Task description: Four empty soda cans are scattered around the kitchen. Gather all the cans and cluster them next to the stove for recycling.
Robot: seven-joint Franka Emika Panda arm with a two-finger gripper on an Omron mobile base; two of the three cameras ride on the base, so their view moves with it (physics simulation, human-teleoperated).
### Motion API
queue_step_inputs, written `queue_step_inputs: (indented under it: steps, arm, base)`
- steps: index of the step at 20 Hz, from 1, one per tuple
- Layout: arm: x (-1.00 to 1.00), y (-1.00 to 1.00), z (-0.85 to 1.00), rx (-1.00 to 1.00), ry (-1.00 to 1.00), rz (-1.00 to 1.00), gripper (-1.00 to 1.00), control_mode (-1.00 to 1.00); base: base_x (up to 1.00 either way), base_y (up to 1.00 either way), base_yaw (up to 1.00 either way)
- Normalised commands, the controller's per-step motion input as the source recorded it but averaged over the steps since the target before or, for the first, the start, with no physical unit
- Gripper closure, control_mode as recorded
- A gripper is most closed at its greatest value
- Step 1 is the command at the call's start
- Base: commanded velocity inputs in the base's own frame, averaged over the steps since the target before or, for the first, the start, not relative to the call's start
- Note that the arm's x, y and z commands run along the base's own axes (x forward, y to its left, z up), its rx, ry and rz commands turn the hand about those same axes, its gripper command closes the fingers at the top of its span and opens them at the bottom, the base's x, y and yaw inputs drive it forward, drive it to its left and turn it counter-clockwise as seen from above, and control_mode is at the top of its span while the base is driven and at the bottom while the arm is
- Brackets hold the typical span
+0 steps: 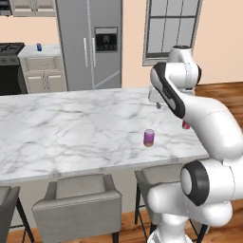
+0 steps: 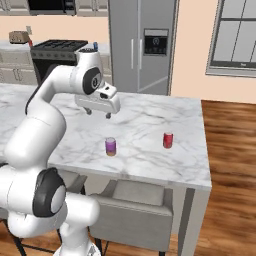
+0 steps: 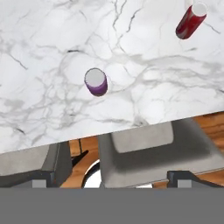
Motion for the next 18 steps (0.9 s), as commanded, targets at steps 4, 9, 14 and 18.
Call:
queue_step_inputs:
  steps: [4,9,14,18]
  arm:
    - [0.37,0.06,-0.47,0.0,-0.12,-0.07,-1.0,-1.0]
    - [0.19,0.09,-0.41,0.0,-0.05,-0.02,-1.0,-1.0]
    - [0.26,0.02,-0.17,0.0,0.01,0.0,-1.0,-1.0]
    - [0.42,0.0,0.0,0.0,0.01,-0.01,-1.0,-1.0]
  base:
    - [0.0,0.0,0.0]
    - [0.0,0.0,0.0]
    - [0.0,0.0,0.0]
    - [0.0,0.0,0.0]
